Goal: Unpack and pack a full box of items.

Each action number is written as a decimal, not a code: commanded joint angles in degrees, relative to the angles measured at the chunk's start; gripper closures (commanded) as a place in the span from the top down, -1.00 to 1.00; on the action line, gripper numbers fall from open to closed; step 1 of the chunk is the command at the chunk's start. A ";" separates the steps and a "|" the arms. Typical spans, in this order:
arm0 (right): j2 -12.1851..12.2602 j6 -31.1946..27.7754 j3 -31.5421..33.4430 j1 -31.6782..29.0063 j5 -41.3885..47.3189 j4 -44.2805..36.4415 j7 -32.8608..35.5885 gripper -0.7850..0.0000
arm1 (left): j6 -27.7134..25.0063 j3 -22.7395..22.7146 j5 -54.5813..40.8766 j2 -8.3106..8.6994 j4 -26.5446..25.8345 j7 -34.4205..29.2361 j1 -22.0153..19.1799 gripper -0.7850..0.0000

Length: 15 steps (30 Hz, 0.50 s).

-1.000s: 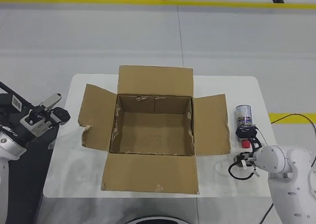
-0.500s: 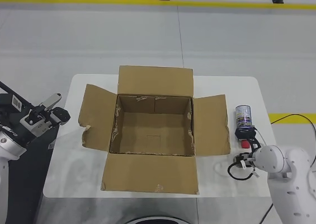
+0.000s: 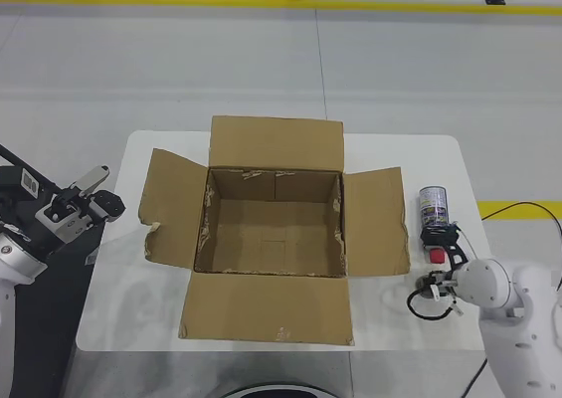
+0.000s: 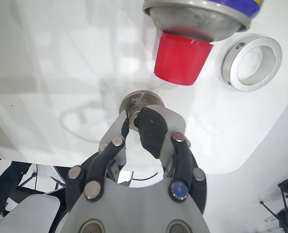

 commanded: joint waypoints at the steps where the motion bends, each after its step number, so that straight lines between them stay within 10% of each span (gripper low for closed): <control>1: 0.18 -0.01 0.86 -0.52 0.39 -1.21 0.00 -1.00 | 0.00 0.00 0.00 0.00 0.00 0.00 0.00 1.00; 12: 1.40 -0.66 4.29 -3.40 2.93 -6.09 0.00 -1.00 | 0.00 0.00 0.00 0.00 0.00 0.00 0.00 1.00; 15: 1.62 -0.23 3.68 -2.90 2.70 -5.26 0.00 -0.33 | 0.00 0.00 0.00 0.00 0.00 0.00 0.00 1.00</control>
